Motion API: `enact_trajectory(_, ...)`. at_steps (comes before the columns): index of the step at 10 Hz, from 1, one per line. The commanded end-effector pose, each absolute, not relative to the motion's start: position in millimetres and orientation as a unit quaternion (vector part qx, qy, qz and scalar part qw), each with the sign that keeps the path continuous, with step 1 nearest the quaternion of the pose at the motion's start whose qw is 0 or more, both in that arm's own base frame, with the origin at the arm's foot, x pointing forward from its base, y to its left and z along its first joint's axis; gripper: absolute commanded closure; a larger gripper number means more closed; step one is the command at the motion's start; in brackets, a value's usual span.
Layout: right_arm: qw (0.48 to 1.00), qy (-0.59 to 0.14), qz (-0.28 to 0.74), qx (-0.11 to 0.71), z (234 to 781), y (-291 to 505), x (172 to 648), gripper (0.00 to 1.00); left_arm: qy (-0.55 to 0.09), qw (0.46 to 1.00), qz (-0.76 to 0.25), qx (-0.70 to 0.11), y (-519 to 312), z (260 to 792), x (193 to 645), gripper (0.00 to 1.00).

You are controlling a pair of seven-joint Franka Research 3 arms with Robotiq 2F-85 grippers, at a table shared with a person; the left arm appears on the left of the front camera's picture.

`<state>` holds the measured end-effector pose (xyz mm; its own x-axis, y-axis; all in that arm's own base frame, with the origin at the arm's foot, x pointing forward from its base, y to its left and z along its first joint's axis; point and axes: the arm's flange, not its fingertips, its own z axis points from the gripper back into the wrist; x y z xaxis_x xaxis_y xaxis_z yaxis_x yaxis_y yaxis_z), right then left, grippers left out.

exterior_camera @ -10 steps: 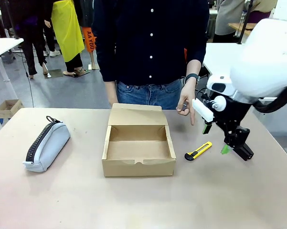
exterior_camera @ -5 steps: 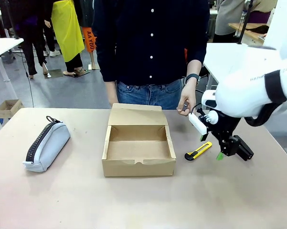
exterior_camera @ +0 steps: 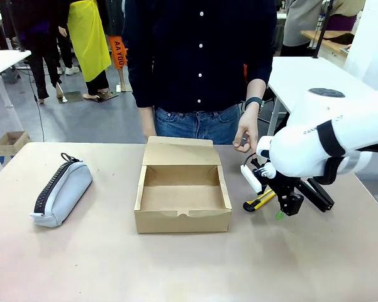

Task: Pack the items into the box.
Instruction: Pick up the item indicated by the person and place it inside the Mailer Box.

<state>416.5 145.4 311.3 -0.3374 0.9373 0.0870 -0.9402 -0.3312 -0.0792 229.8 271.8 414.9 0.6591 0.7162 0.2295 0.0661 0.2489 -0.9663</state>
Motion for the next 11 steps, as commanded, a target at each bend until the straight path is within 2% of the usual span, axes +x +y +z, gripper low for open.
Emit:
enact_trajectory(1,0.561,-0.057,0.826,0.005,311,145,438,0.0,-0.359,0.704,0.22,-0.571,269,416,230,0.0)
enact_trajectory(11,0.552,-0.021,0.834,0.002,303,153,456,0.0,-0.359,0.704,0.22,-0.571,269,416,230,0.0)
